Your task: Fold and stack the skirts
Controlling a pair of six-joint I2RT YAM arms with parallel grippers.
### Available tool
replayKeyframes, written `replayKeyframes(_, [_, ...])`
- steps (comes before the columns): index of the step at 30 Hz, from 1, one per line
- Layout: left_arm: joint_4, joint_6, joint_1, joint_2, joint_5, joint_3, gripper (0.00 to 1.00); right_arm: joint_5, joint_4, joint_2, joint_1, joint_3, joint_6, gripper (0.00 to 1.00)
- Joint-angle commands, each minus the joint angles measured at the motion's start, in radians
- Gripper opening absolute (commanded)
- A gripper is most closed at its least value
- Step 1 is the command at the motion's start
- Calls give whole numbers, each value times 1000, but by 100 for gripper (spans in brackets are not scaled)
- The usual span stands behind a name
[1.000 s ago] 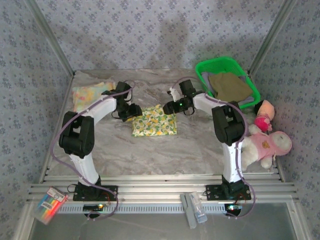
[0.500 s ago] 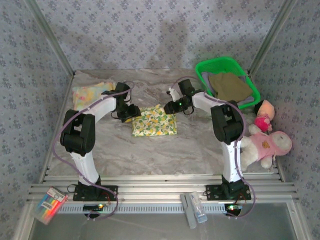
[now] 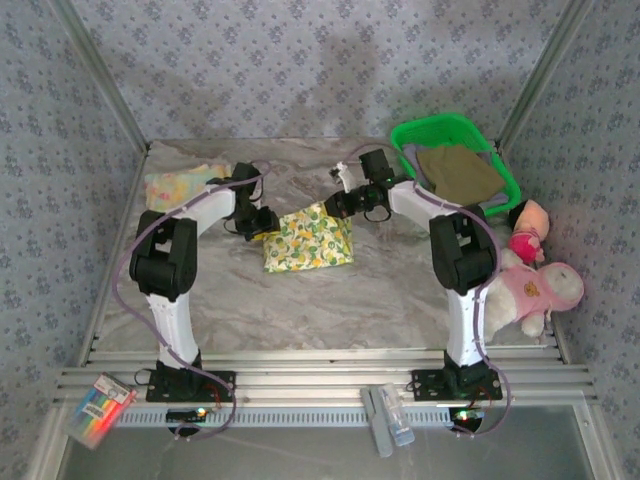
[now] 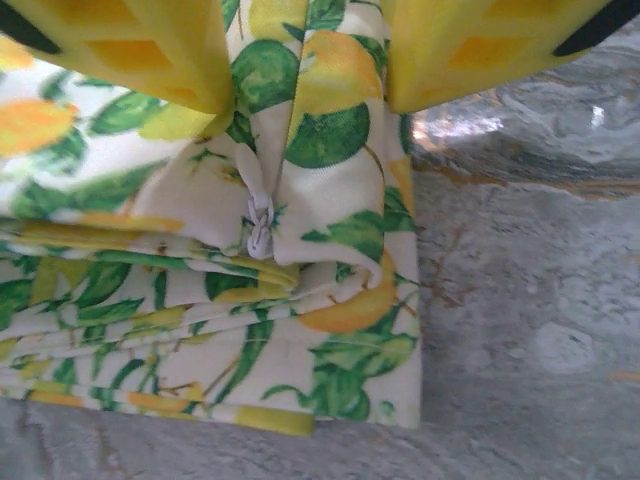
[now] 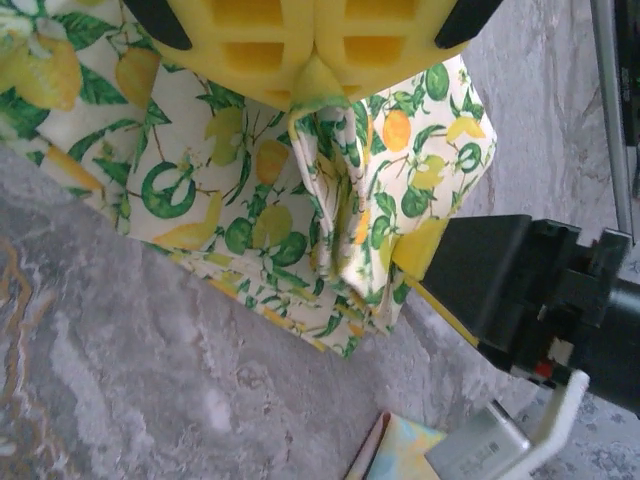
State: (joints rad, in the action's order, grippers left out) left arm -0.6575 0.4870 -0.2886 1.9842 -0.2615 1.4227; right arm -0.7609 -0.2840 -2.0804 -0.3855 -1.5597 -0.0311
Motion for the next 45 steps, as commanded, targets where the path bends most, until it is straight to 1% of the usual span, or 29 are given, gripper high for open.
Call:
replayKeyframes(1, [23,-12,28,23,5,-26,33,-14,24,-92,11,-97,-46,0])
replayKeyframes(3, [47,-1,40,24,-2,-58,21,-14,9,-146,15,-153,-56,1])
replayKeyframes(5, [66,8,46,21,-5,-86,13,-3,-13,-190,16,-204,-58,4])
replayKeyframes(7, [82,15,51,19,-5,-108,8,20,-32,-228,12,-253,-72,12])
replayKeyframes(9, [93,20,54,23,-5,-121,3,19,-71,-255,9,-292,-75,23])
replayKeyframes(10, [97,22,55,25,-7,-126,1,16,-92,-270,7,-308,-73,26])
replayKeyframes(13, [105,31,55,34,-10,-137,0,14,-152,-295,6,-328,-48,35])
replayKeyframes(15, [109,35,57,36,-11,-143,0,18,-157,-299,6,-313,-38,40])
replayKeyframes(16, [110,36,57,36,-11,-145,0,23,-157,-298,7,-303,-35,45])
replayKeyframes(17, [110,36,57,36,-12,-145,0,24,-158,-300,6,-298,-32,48])
replayKeyframes(20, [110,37,57,39,-15,-142,0,-8,-164,-307,5,-290,-22,52])
replayKeyframes(22, [107,38,57,42,-18,-137,0,-48,-165,-315,3,-292,-20,51])
replayKeyframes(27, [106,38,57,42,-21,-130,0,-68,-230,-353,-14,-347,0,46])
replayKeyframes(28, [104,38,57,41,-21,-127,0,-84,-241,-359,-16,-356,-1,39])
replayKeyframes(30, [97,35,58,35,-20,-122,0,-120,-249,-348,-13,-353,0,19])
replayKeyframes(31, [95,35,57,25,-23,-119,0,-127,-239,-330,-6,-342,-11,13])
replayKeyframes(34, [93,32,57,-8,-42,-110,0,-135,-169,-246,17,-278,-106,2])
replayKeyframes(36, [94,31,57,-11,-66,-96,0,-126,-141,-193,35,-221,-168,0])
replayKeyframes(38, [77,23,46,12,-77,-71,0,-104,-111,-146,43,-129,-227,0])
replayKeyframes(41, [27,-5,18,63,-37,-25,0,-28,-70,-105,40,3,-293,0])
replayKeyframes(44, [25,-1,8,91,-45,-8,0,28,-42,-110,39,44,-344,0])
replayKeyframes(45, [19,1,8,99,-41,2,0,55,-49,-121,41,37,-360,2])
